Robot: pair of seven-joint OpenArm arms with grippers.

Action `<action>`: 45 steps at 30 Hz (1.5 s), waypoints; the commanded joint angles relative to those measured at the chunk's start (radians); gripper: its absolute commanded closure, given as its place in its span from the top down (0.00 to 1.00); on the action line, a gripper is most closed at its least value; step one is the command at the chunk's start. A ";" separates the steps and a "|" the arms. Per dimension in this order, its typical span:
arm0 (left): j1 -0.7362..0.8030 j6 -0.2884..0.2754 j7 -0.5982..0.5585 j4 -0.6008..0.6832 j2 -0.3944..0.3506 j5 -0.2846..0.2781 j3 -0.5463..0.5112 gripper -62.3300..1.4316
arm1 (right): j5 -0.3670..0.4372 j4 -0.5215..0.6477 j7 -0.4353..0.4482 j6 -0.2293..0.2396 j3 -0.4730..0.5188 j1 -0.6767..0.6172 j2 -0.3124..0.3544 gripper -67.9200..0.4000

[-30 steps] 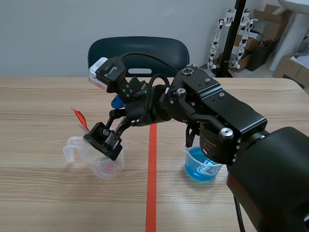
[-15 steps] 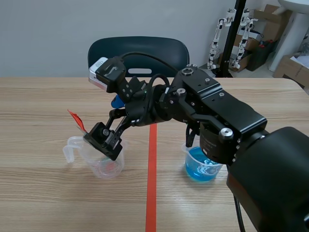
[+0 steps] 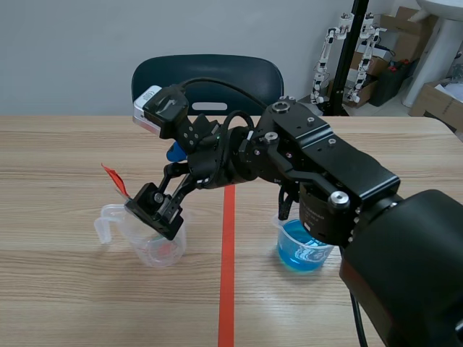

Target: Do the redox reaction experiment. put the plate into the left beaker

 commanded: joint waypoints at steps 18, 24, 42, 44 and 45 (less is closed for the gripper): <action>0.011 -0.002 -0.046 0.011 0.002 -0.010 0.001 1.00 | -0.014 0.010 0.016 0.012 0.006 0.021 -0.008 1.00; 0.011 -0.002 -0.046 0.011 0.003 -0.010 0.001 1.00 | -0.014 0.010 0.016 0.012 0.006 0.021 -0.008 1.00; 0.011 -0.002 -0.046 0.011 0.003 -0.010 0.001 1.00 | -0.014 0.010 0.019 0.012 0.006 0.021 -0.008 1.00; 0.011 -0.002 -0.046 0.011 0.003 -0.010 0.001 1.00 | -0.014 0.010 0.019 0.012 0.006 0.021 -0.008 1.00; 0.011 -0.002 -0.046 0.011 0.003 -0.010 0.001 1.00 | -0.014 0.010 0.019 0.012 0.006 0.021 -0.008 1.00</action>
